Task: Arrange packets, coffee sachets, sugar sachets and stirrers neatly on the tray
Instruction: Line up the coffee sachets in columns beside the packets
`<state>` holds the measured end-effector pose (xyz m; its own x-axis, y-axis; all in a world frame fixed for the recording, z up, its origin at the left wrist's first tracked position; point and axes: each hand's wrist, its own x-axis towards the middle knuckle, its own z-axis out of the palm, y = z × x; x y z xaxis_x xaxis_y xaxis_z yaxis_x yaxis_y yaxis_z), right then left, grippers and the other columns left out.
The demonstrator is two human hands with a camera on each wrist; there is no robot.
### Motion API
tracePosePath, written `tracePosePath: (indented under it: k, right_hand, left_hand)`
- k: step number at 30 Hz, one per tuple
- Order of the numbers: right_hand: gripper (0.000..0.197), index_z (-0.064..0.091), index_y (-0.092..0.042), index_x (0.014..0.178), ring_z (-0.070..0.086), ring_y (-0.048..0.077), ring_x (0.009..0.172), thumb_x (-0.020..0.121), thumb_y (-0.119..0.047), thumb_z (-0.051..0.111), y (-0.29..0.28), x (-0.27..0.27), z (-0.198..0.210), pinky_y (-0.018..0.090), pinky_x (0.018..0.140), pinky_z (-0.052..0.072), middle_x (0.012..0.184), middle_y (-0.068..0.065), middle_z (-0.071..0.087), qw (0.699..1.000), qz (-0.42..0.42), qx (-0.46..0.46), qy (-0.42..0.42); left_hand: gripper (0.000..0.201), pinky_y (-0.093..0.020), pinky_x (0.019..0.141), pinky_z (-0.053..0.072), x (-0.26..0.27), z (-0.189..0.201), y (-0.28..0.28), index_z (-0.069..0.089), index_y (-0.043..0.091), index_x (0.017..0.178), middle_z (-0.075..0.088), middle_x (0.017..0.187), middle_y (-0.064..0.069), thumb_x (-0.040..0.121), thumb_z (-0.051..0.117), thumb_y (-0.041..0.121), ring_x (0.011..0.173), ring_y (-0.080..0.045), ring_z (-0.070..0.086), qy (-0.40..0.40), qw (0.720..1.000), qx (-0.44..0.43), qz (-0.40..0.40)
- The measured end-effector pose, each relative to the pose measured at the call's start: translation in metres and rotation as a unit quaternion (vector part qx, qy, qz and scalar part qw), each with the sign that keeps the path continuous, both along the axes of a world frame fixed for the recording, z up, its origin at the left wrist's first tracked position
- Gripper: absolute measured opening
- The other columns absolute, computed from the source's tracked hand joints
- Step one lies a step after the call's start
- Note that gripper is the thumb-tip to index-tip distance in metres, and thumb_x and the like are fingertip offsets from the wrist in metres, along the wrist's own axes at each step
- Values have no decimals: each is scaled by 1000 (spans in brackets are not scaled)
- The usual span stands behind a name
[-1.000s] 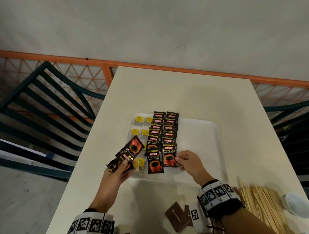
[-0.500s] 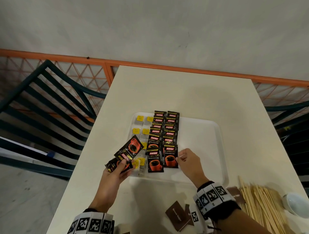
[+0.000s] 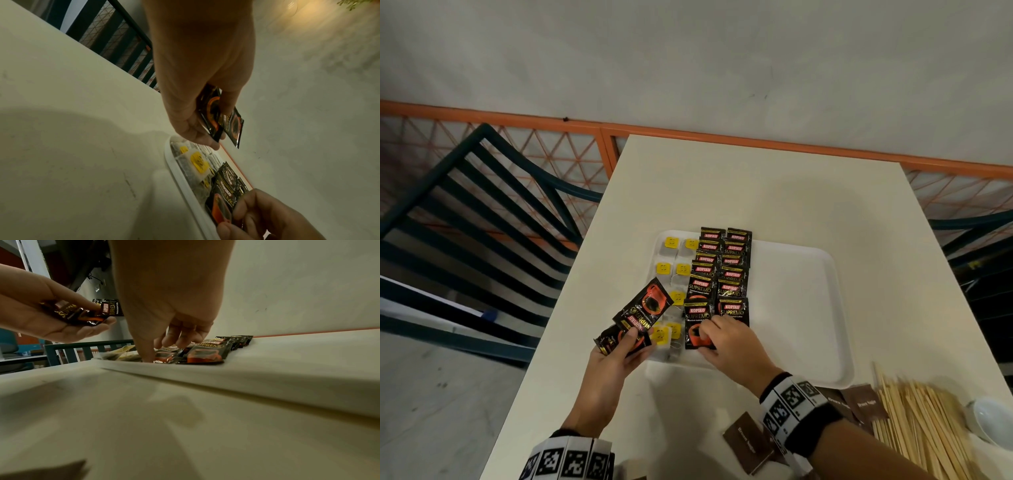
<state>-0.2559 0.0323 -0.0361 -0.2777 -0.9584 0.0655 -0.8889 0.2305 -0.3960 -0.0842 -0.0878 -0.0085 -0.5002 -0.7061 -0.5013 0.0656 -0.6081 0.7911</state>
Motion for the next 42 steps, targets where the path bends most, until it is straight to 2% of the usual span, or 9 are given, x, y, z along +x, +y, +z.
tracePosePath:
  k: [7,11,15,18,20,25,30,35,42]
  right_hand:
    - [21,54,-18,74,55,12,59,70,-28,72,-6,-1,-1,22,49,47,68,-4,59,999,-12,-28,8]
    - [18,53,-17,80,49,8,65,81,-33,62,1,1,2,14,54,40,75,-4,56,994,-80,-67,-36]
    - [28,47,-10,107,47,13,86,87,-27,58,23,-14,5,15,67,42,100,1,45,939,-304,-58,-152]
    - [46,39,-9,116,48,18,93,83,-27,66,35,-26,5,27,78,43,102,4,43,891,-378,16,-251]
    - [49,38,-10,115,49,17,82,80,-24,70,35,-29,4,23,69,40,92,6,48,874,-383,37,-297]
    - [45,36,-10,111,47,8,61,81,-15,68,27,-27,0,15,52,34,69,-1,48,881,-363,34,-301]
    - [43,35,-12,109,53,15,69,81,-17,67,20,-22,-4,16,52,34,81,6,54,887,-354,32,-295]
    - [40,32,-17,100,52,15,70,80,-17,67,18,-19,-5,17,52,34,81,3,53,896,-338,23,-288]
    - [40,40,-11,111,52,13,72,83,-22,65,20,-21,2,15,56,38,87,4,53,899,-343,11,-271]
  left_hand:
    - [18,-21,66,58,1,0,1,60,8,108,72,94,-13,92,51,9,82,-23,72,-2,1000,3,3]
    - [18,-21,65,57,1,0,1,59,10,108,70,100,-16,93,50,10,82,-22,72,-6,1000,0,-3]
    - [20,-22,68,58,2,-1,0,59,8,110,69,103,-17,92,50,9,83,-23,72,2,1000,4,-6]
    - [33,-23,67,58,1,0,0,60,9,110,70,102,-17,80,65,21,84,-24,72,0,1000,4,-1]
    - [50,-25,70,59,-1,-1,0,60,9,112,71,102,-16,68,74,28,87,-26,71,0,1000,1,-8]
    - [24,-28,79,56,-5,-1,3,58,9,115,71,102,-15,92,51,11,87,-25,71,-7,1000,-5,-26]
    - [17,-27,77,56,-6,2,4,60,12,107,71,99,-14,92,51,10,83,-22,72,-18,999,-9,-31]
    - [19,-31,84,54,-7,3,7,60,13,109,71,103,-15,92,51,11,96,-29,68,-28,998,-15,-46]
    - [23,-41,93,49,-10,3,8,59,6,113,71,102,-18,92,52,10,97,-34,67,-37,997,-15,-59]
